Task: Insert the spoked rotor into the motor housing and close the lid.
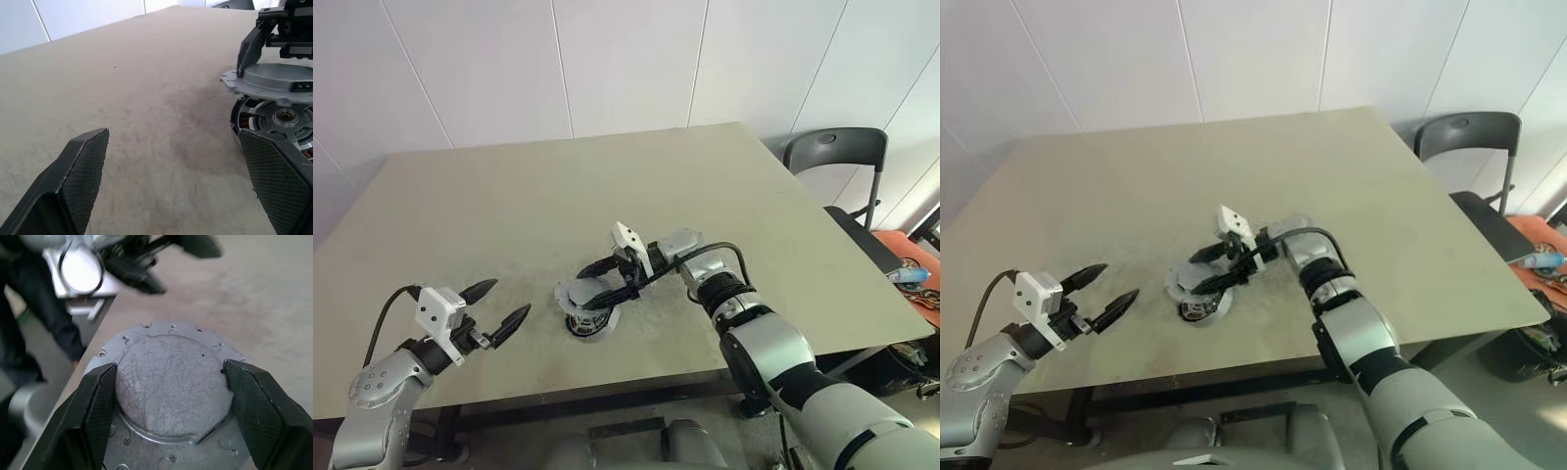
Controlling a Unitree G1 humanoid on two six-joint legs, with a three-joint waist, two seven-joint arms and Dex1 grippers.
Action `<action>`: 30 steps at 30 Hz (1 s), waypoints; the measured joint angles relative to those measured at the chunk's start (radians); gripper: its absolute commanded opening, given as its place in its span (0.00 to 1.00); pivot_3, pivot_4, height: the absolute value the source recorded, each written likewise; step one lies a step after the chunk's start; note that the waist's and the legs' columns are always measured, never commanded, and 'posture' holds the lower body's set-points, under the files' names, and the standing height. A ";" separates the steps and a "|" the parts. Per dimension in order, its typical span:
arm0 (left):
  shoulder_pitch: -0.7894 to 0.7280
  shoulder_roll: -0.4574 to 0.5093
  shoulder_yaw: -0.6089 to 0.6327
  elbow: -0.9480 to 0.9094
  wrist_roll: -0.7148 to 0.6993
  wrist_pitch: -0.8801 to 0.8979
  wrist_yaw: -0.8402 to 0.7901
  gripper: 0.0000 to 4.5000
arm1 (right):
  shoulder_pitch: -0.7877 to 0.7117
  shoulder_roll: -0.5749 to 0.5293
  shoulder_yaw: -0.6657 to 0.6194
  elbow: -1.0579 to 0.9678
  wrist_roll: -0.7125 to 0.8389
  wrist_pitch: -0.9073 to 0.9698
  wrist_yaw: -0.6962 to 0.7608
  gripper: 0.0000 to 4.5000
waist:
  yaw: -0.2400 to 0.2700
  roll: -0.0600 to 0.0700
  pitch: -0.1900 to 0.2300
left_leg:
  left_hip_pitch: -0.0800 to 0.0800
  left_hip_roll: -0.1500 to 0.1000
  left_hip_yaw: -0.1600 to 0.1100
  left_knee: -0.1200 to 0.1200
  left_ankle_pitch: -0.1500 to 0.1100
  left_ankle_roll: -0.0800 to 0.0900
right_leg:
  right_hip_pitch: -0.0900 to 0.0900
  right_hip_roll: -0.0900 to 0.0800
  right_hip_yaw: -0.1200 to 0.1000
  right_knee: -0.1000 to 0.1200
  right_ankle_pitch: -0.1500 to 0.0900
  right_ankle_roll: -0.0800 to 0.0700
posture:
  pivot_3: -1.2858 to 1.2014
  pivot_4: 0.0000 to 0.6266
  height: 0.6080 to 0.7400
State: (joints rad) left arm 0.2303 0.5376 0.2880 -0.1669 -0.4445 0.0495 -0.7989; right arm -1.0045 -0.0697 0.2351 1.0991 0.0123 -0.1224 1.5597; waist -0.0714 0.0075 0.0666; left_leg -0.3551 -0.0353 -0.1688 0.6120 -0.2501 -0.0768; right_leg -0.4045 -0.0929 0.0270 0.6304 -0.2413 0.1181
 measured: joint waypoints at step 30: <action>-0.032 -0.009 -0.024 -0.043 0.012 0.033 0.035 1.00 | 0.032 -0.075 -0.043 -0.231 0.004 0.095 -0.112 0.99 | 0.008 -0.001 -0.001 | 0.000 0.000 0.000 0.000 0.000 -0.001 | 0.001 0.000 0.000 0.000 0.001 -0.002 | 0.52 0.00 1.00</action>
State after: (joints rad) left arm 0.1980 0.5284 0.2635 -0.2103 -0.4323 0.0821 -0.7641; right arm -0.9723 -0.1449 0.1918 0.8684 0.0168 -0.0273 1.4478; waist -0.0630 0.0065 0.0659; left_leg -0.3550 -0.0354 -0.1692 0.6123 -0.2497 -0.0774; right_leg -0.4036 -0.0931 0.0271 0.6299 -0.2404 0.1161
